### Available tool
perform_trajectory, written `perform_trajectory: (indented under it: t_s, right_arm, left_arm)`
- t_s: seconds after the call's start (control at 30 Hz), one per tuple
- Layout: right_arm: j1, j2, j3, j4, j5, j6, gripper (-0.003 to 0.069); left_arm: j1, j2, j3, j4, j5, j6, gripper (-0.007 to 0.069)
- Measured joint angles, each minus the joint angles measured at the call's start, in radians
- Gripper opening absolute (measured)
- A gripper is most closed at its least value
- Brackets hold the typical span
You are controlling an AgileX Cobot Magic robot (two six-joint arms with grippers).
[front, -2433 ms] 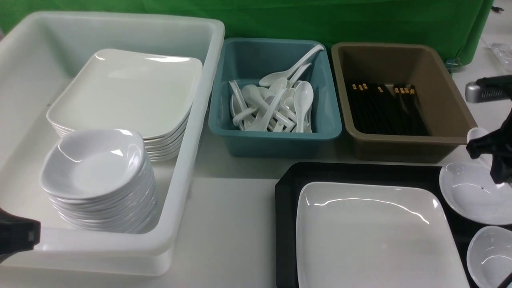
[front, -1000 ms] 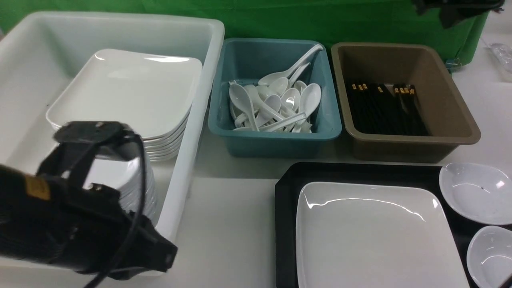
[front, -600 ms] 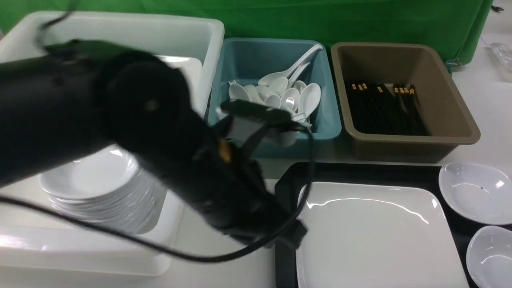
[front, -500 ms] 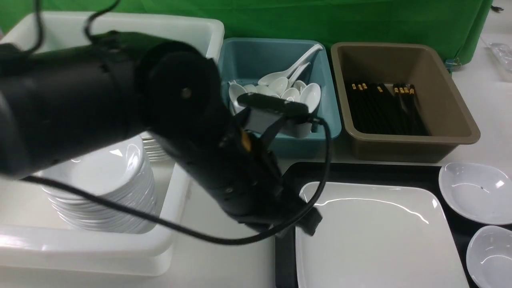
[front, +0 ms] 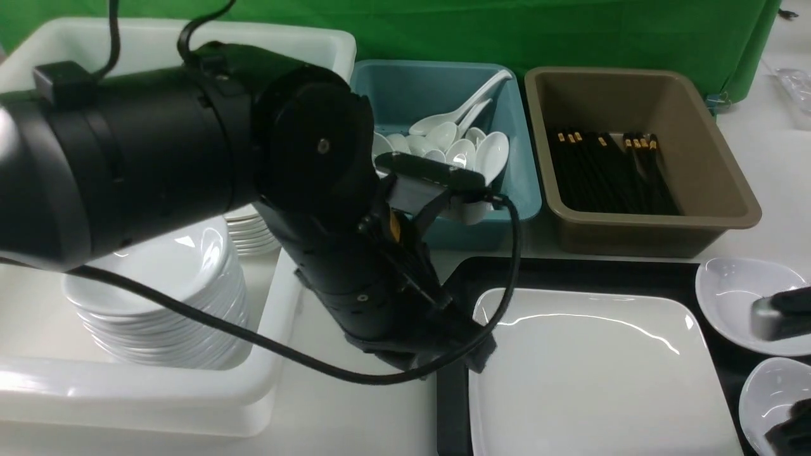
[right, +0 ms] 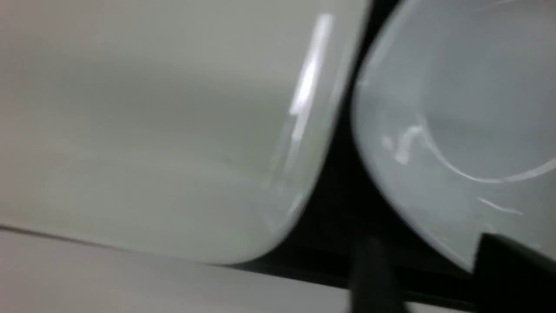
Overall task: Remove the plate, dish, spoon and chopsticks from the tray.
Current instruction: Use the right arm to grab a small plate from the dinner plate
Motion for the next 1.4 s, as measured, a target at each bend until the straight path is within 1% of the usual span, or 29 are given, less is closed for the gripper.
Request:
perform_trajectory:
  t_s: [0.03, 0.07, 0.13, 0.2, 0.27, 0.6, 0.67, 0.77, 0.83, 0.9, 1.13, 1.3, 1.37, 1.4]
  right_arm:
    - [0.007, 0.004, 0.0, 0.0, -0.001, -0.005, 0.0427]
    - [0.028, 0.025, 0.0, -0.016, -0.004, -0.012, 0.0477]
    - [0.058, 0.058, 0.0, -0.07, -0.01, 0.01, 0.0503]
    - [0.076, 0.086, 0.0, -0.14, -0.01, 0.065, 0.0498]
    - [0.077, 0.105, 0.0, -0.184, -0.011, 0.102, 0.0486]
    - [0.077, 0.209, 0.022, -0.203, -0.092, 0.124, 0.0477]
    - [0.077, 0.225, 0.022, -0.204, -0.109, 0.128, 0.045]
    - [0.078, 0.241, 0.022, -0.205, -0.12, 0.142, 0.0347]
    - [0.081, 0.242, 0.02, -0.206, -0.132, 0.144, 0.0238]
    - [0.086, 0.241, 0.015, -0.21, -0.132, 0.146, 0.0194]
    - [0.086, 0.24, -0.031, -0.217, -0.07, 0.147, 0.0175]
    - [0.086, 0.165, -0.084, -0.192, -0.001, 0.147, 0.0108]
    - [0.086, 0.12, -0.1, -0.164, 0.012, 0.142, 0.008]
    - [0.086, 0.085, -0.112, -0.128, 0.021, 0.134, 0.0064]
  left_arm:
    - [0.004, -0.001, 0.0, 0.002, 0.005, -0.004, 0.0008]
    - [0.034, -0.01, 0.001, 0.006, 0.023, -0.013, 0.0008]
    - [0.088, -0.034, 0.011, 0.004, 0.026, -0.014, 0.0008]
    - [0.137, -0.072, 0.026, 0.001, 0.025, -0.014, 0.0008]
    - [0.168, -0.12, 0.045, 0.001, 0.015, -0.001, 0.0008]
    - [0.177, -0.301, 0.161, -0.002, -0.011, 0.012, 0.0009]
    - [0.177, -0.316, 0.18, 0.012, -0.013, 0.012, 0.0009]
    - [0.177, -0.331, 0.196, 0.025, -0.013, 0.011, 0.0009]
    - [0.177, -0.336, 0.2, 0.027, -0.013, 0.009, 0.0009]
    - [0.177, -0.336, 0.2, 0.027, -0.013, 0.009, 0.0009]
    - [0.177, -0.336, 0.2, 0.029, -0.013, 0.009, 0.0009]
    - [0.177, -0.336, 0.2, 0.031, -0.013, -0.001, 0.0009]
    - [0.177, -0.336, 0.2, 0.038, -0.013, -0.008, 0.0009]
    - [0.177, -0.336, 0.2, 0.05, -0.01, -0.011, 0.0009]
